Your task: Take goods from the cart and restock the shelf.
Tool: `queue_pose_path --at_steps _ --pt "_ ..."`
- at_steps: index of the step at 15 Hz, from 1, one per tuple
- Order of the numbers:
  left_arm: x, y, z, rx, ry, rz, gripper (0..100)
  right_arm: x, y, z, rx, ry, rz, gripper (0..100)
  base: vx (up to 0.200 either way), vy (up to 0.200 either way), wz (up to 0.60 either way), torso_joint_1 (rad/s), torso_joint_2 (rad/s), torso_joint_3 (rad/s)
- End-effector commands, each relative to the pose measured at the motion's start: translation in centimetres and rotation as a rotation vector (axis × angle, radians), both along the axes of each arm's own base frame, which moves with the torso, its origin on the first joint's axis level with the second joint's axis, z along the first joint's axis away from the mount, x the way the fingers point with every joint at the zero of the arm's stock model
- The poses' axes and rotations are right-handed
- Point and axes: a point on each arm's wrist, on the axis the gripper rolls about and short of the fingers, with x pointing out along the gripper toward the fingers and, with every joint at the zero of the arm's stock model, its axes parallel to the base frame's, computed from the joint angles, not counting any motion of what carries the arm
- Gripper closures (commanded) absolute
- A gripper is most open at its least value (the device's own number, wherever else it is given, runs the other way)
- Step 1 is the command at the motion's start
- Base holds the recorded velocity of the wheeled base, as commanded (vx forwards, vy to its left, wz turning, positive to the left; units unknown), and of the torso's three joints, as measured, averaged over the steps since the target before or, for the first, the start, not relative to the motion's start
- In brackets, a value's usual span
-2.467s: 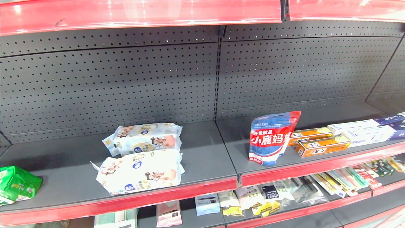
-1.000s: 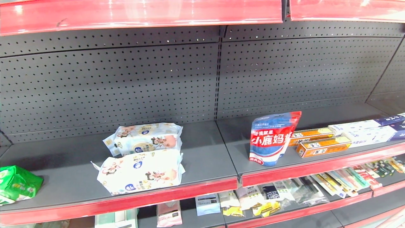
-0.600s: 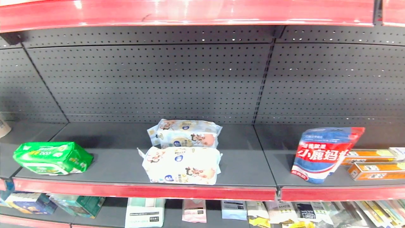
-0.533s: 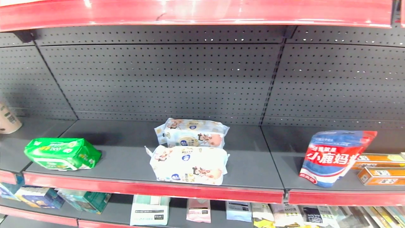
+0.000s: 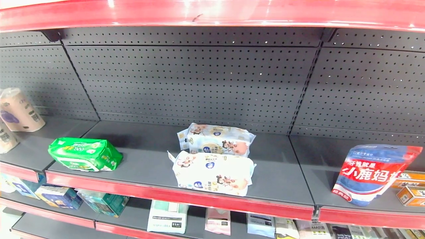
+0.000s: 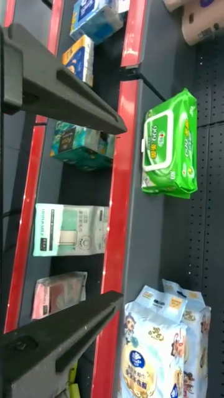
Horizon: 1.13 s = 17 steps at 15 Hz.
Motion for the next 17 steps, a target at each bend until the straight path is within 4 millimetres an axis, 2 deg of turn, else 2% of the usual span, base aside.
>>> queue_pose_path --at_steps 1,17 --pt "0.00 0.00 0.00 0.000 -0.001 0.001 0 0.01 0.00 0.00 -0.001 0.001 0.000 0 0.000 0.000 0.00 0.000 0.00 0.000" --pt "0.00 0.00 0.00 0.000 -0.001 0.001 0 0.01 0.00 0.00 -0.002 0.001 -0.002 0 0.000 0.000 0.00 0.000 0.00 0.000"
